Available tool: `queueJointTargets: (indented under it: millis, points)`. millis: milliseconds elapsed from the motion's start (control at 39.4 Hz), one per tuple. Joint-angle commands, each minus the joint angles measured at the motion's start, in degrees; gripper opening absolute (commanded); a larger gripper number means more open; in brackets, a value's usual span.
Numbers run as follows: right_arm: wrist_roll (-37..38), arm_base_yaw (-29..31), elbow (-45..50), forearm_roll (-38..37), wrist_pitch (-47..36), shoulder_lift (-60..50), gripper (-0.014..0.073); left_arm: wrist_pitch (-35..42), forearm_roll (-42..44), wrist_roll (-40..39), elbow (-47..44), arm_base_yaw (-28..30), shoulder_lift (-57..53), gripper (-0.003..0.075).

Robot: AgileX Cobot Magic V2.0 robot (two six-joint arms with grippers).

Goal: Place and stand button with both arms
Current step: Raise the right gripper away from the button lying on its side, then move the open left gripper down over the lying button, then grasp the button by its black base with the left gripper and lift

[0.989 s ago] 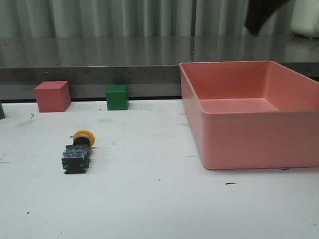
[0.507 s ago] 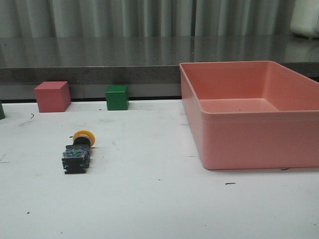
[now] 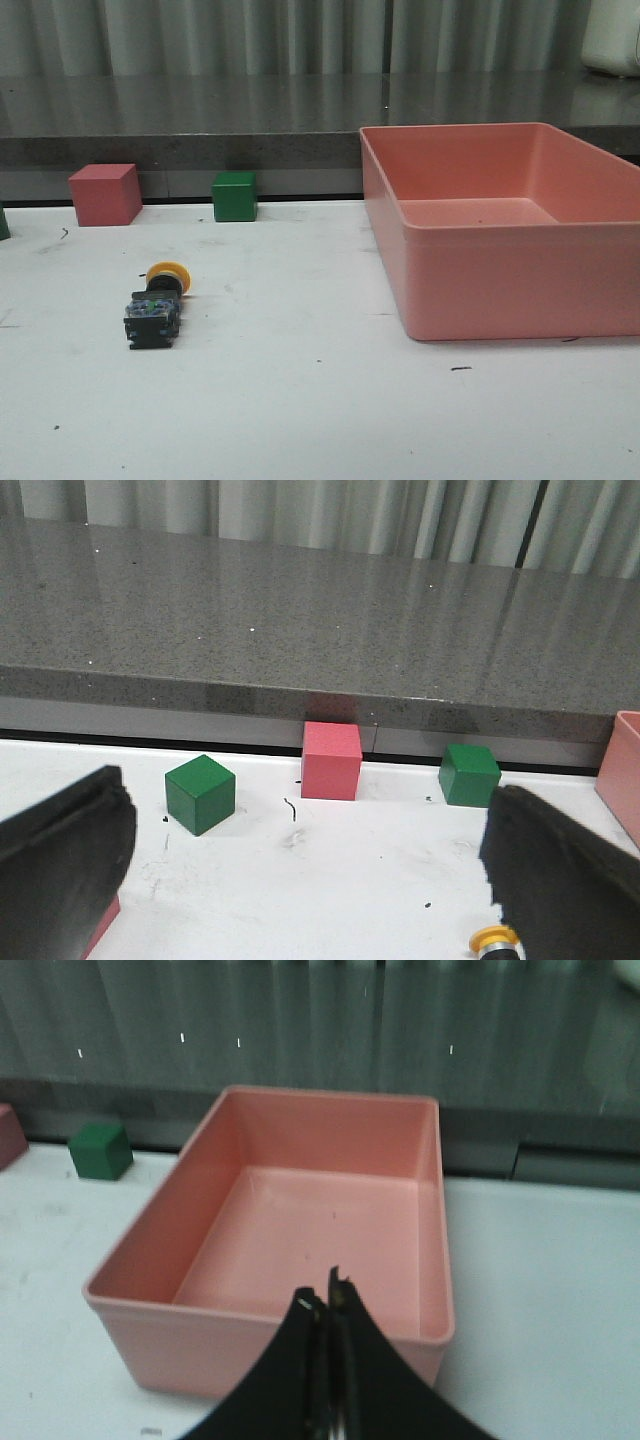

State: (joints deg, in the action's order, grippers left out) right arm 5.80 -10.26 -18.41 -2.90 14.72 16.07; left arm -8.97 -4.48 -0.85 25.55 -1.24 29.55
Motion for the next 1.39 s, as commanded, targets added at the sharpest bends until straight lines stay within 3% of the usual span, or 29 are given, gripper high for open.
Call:
queueJointTargets:
  millis: [0, 406, 634, 862, 1014, 1243, 1370]
  points:
    - [-0.65, 0.37, 0.31, -0.99, -9.46, -3.29, -0.0060, 4.42, -0.22, -0.46, 2.15, 0.10, 0.49, 0.0672]
    - [-0.65, 0.37, 0.68, -0.99, -9.20, -5.35, -0.0060, 7.23, -1.47, -0.46, 3.46, -0.40, 3.77, 0.0672]
    - [-0.65, 0.37, 0.68, -0.99, -9.20, -5.35, -0.0060, 1.81, -1.47, -0.46, 10.97, -10.09, 18.36, 0.0672]
    - [-0.65, 0.37, 0.68, -0.99, -9.20, -5.35, -0.0060, -13.20, -3.52, -0.46, 24.17, -20.23, 38.53, 0.0672]
    - [-0.65, 0.37, 0.68, -0.99, -9.20, -5.35, -0.0060, -26.62, -9.72, -0.46, 35.16, -20.95, 51.57, 0.0672]
    - [-0.65, 0.37, 0.68, -0.99, -9.20, -5.35, -0.0060, -48.23, -9.04, -3.31, 53.03, -20.95, 70.79, 0.0672]
    - [-0.65, 0.37, 0.68, -0.99, -9.20, -5.35, -0.0060, -56.14, -6.72, -5.61, 62.14, -20.95, 79.44, 0.0672]
